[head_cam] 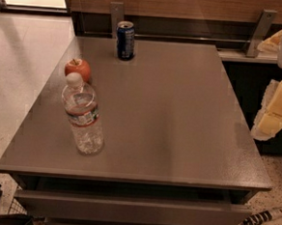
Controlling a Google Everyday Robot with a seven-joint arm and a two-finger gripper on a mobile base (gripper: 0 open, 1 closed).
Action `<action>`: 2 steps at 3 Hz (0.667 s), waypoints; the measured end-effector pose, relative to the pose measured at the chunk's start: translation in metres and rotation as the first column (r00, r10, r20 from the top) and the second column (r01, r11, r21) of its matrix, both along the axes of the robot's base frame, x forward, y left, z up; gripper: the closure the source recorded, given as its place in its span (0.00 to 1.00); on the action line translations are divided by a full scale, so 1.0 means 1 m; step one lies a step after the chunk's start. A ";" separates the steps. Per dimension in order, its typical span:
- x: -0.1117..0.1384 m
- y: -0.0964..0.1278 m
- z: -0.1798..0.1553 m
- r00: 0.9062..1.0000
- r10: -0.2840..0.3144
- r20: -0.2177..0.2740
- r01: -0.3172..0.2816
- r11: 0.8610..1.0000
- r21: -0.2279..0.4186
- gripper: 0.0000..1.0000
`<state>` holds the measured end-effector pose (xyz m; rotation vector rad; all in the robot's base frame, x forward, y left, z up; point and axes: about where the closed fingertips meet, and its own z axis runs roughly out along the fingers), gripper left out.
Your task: Knock water bottle over
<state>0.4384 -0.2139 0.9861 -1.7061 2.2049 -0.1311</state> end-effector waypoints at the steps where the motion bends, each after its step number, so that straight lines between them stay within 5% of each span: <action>1: 0.000 0.000 0.000 1.000 0.000 0.000 0.000 1.000 0.000 0.00; 2: 0.000 0.005 -0.003 1.000 0.013 0.002 -0.013 0.999 0.038 0.00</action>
Offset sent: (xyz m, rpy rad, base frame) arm 0.0022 0.0229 -0.0190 0.1950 0.0116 0.0650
